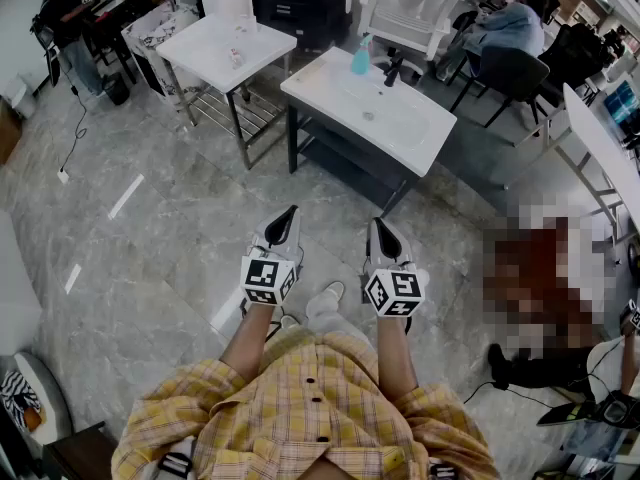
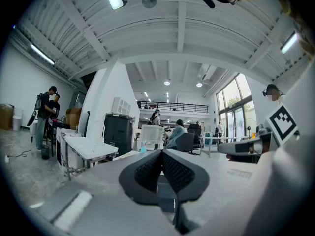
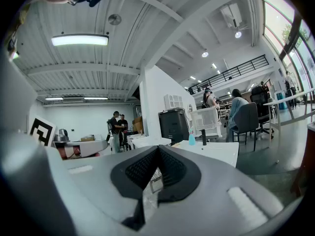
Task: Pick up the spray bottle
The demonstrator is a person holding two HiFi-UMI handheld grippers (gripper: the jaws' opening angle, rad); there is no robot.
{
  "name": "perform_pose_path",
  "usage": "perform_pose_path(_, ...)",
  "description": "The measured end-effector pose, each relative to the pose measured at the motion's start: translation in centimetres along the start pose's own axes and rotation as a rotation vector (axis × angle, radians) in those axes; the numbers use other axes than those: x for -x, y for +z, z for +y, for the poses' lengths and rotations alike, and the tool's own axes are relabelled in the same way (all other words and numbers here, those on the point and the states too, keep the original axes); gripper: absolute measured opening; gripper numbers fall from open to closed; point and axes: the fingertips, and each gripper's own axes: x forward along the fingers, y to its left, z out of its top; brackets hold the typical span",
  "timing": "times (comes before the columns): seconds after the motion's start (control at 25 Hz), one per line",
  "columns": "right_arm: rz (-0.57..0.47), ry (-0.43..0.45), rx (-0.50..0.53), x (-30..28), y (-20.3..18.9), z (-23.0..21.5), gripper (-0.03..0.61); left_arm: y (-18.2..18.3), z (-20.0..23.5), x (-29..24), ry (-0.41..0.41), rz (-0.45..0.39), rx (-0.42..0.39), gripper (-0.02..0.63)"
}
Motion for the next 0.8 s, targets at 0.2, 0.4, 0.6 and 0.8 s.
perform_pose_path(0.2,0.006,-0.001,-0.009,-0.3,-0.3,0.4,0.0,0.1,0.6,0.5,0.005,0.01,-0.007,-0.002)
perform_pose_path(0.4,0.013,0.044,0.047,-1.3,-0.6,1.3,0.001,-0.6,1.0,0.0,0.009,0.015,-0.005,-0.002)
perform_pose_path(0.6,0.005,0.075,0.052,-4.3,0.0,1.8,0.002,-0.5,2.6,-1.1,0.022,0.01,-0.009,-0.002)
perform_pose_path(0.8,-0.012,0.087,0.007,-9.6,0.5,0.8,0.002,-0.2,5.5,-4.3,0.023,0.003,0.002,-0.002)
